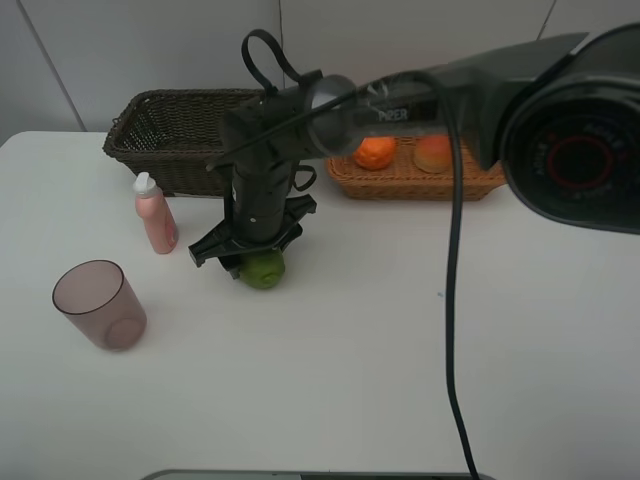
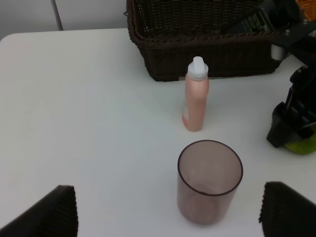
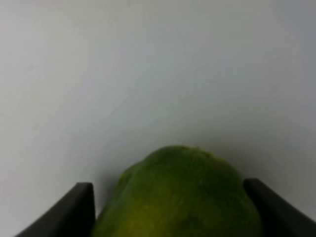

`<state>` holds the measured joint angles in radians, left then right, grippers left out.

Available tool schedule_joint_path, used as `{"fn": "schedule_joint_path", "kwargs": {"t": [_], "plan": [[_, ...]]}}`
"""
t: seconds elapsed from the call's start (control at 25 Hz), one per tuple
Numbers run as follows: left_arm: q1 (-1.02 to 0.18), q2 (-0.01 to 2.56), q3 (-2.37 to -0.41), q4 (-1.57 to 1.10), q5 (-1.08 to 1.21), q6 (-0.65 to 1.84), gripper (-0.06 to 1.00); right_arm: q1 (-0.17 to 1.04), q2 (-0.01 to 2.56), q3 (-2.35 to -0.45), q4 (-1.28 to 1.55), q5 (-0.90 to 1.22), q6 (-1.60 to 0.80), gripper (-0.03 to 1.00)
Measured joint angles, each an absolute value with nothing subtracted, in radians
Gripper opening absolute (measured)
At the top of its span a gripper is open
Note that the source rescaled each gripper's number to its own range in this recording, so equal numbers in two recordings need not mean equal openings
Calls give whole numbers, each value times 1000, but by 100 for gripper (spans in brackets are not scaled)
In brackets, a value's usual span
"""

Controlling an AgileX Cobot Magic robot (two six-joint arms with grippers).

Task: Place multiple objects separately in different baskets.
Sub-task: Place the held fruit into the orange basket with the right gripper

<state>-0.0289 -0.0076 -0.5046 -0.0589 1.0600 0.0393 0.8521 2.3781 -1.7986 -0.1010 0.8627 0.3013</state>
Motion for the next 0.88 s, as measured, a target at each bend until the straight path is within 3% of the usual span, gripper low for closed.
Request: {"fn": "schedule_joint_path", "kwargs": {"t": [0.6, 0.88], "plan": [[-29, -8, -505, -59, 1060, 39, 95, 850, 2325, -1799, -99, 918, 300, 40], [-29, -8, -505, -59, 1060, 39, 95, 786, 2234, -1799, -94, 984, 300, 40]]}}
